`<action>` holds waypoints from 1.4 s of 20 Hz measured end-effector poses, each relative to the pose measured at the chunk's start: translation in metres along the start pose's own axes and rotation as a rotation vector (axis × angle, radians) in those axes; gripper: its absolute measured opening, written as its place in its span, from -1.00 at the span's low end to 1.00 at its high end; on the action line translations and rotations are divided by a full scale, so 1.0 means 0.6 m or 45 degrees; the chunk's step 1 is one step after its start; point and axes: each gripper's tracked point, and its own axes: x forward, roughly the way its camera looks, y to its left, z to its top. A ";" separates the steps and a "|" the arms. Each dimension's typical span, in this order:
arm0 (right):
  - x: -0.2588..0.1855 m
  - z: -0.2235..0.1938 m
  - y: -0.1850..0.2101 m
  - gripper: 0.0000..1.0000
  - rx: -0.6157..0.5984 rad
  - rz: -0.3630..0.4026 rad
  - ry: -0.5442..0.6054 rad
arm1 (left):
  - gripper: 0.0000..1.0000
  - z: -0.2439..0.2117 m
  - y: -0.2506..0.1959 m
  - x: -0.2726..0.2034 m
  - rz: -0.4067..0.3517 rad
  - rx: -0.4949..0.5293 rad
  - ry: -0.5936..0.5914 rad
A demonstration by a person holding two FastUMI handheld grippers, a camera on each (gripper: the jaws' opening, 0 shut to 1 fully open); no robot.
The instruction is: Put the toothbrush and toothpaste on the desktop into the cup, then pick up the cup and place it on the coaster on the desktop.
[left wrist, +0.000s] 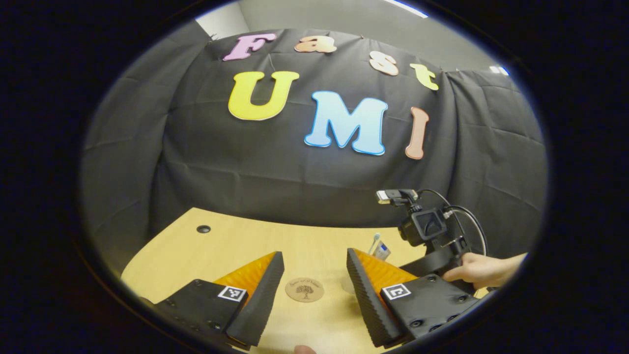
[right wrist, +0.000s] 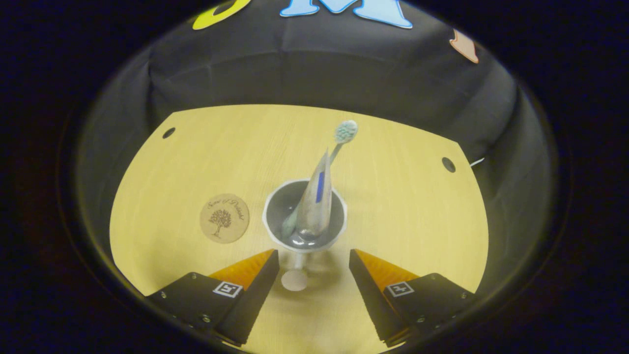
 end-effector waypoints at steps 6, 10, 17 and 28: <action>0.033 -0.007 0.006 0.80 -0.014 -0.006 0.191 | 0.70 -0.014 -0.009 0.016 -0.057 -0.003 0.039; 0.054 -0.019 0.013 0.77 -0.009 -0.005 0.265 | 0.70 -0.021 -0.005 0.023 -0.071 -0.004 0.055; 0.073 -0.031 0.018 0.21 0.010 0.008 0.333 | 0.70 -0.028 0.019 0.024 -0.047 -0.018 0.070; 0.070 -0.016 0.022 -0.46 0.064 0.019 0.303 | 0.70 -0.040 0.035 0.016 0.004 -0.050 0.091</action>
